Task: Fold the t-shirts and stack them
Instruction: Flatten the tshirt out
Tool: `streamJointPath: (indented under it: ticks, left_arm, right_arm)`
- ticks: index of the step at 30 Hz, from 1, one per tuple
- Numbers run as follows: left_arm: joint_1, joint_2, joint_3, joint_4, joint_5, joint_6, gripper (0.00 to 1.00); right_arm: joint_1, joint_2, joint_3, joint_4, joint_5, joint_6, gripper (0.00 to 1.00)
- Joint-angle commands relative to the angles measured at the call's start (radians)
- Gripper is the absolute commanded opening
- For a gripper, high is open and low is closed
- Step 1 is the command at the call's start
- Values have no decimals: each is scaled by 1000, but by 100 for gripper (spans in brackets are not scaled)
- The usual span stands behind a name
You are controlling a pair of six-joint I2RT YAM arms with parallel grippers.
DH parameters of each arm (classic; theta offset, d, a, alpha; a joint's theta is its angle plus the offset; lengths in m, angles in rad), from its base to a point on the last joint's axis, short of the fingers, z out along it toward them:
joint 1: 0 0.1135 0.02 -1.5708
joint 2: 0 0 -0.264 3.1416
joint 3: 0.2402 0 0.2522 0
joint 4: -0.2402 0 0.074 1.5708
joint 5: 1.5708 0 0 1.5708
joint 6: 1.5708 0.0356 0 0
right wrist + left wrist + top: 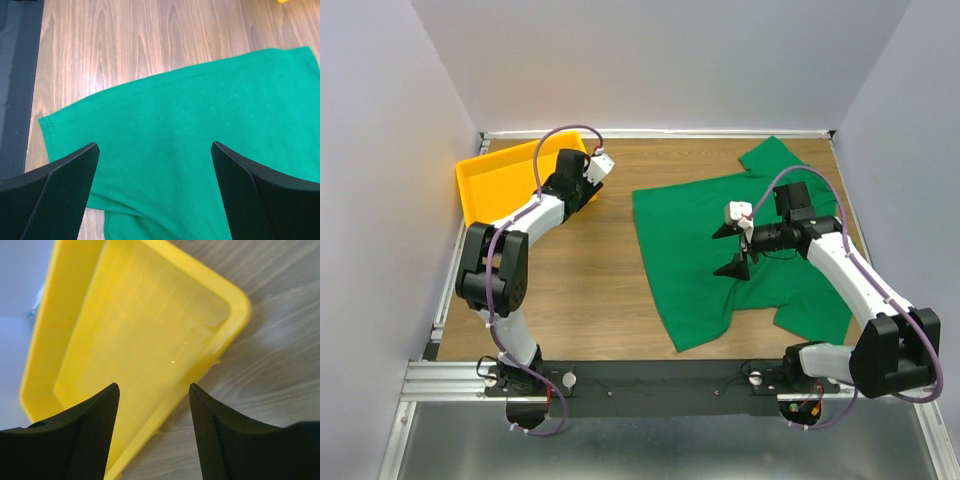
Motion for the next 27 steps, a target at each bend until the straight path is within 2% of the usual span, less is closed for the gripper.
streamJointPath:
  ticks: [1, 10, 15, 21, 22, 23, 25, 26, 27]
  left_arm:
    - [6, 31, 24, -66, 99, 37, 65]
    - [48, 101, 85, -98, 103, 40, 62]
    - [48, 170, 128, -126, 142, 17, 55]
    - [48, 195, 136, -141, 125, -12, 45]
    - [48, 199, 141, -146, 117, -29, 41]
    - [48, 212, 164, -155, 117, -40, 32]
    - [48, 230, 203, -193, 99, -78, 19]
    - [48, 260, 228, -213, 84, -139, 10]
    - [48, 279, 300, -239, 61, -182, 5]
  right_arm:
    - [4, -30, -6, -25, -44, 16, 100]
    - [4, -10, -23, -25, -36, 27, 100]
    - [4, -45, -31, -24, -30, 35, 100]
    - [2, -50, -29, -24, -30, 39, 100]
    - [2, -50, -28, -24, -32, 41, 100]
    - [2, -50, -25, -24, -32, 44, 100]
    - [2, -56, -26, -24, -30, 44, 100]
    - [2, -57, -28, -24, -27, 44, 100]
    - [2, -59, -29, -24, -25, 41, 100]
